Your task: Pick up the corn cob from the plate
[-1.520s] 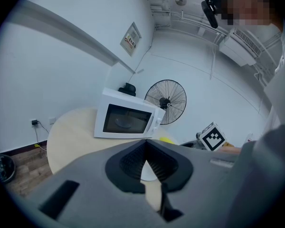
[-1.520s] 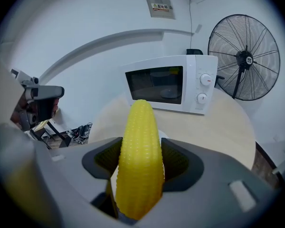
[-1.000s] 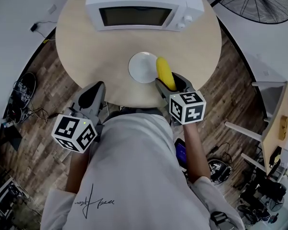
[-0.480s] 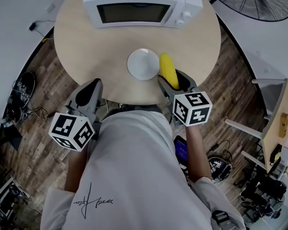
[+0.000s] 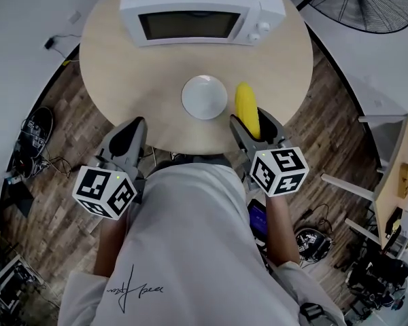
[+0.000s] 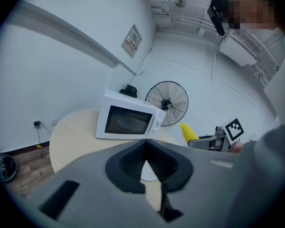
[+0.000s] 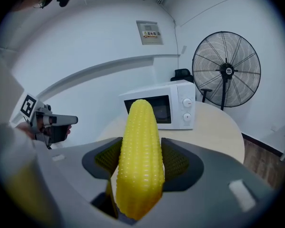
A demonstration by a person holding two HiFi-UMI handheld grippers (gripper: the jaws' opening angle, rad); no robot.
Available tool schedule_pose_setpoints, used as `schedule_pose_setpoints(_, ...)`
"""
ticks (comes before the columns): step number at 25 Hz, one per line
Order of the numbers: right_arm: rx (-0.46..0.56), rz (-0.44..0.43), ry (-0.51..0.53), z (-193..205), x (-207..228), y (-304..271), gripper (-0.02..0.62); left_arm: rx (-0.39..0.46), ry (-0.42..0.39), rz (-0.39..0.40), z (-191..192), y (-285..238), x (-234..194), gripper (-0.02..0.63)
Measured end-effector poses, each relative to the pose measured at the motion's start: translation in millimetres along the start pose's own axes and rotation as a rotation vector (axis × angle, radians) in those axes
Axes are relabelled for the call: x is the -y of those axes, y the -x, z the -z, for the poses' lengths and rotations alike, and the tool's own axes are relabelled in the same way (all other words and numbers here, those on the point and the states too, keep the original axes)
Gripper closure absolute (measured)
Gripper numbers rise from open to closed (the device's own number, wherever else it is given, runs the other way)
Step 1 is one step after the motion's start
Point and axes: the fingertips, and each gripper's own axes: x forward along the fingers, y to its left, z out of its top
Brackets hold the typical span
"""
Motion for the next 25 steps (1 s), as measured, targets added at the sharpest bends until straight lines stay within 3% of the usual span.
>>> schedule_pose_setpoints(13,0.138,0.033,0.0,-13.7,4.9,28.9,0.328,0.02,0.014,0.021,-6.2,4.9,11.5,0.614)
schedule_pose_setpoints(18,0.126,0.036,0.042,-10.6,2.1,35.6,0.328,0.07,0.023,-0.019,-12.3,16.0,7.6,0.614)
schedule_pose_setpoints(25,0.141,-0.017,0.066,-24.3,-3.0,37.0,0.328,0.064,0.001,-0.012,-14.8,16.9,10.5,0.614)
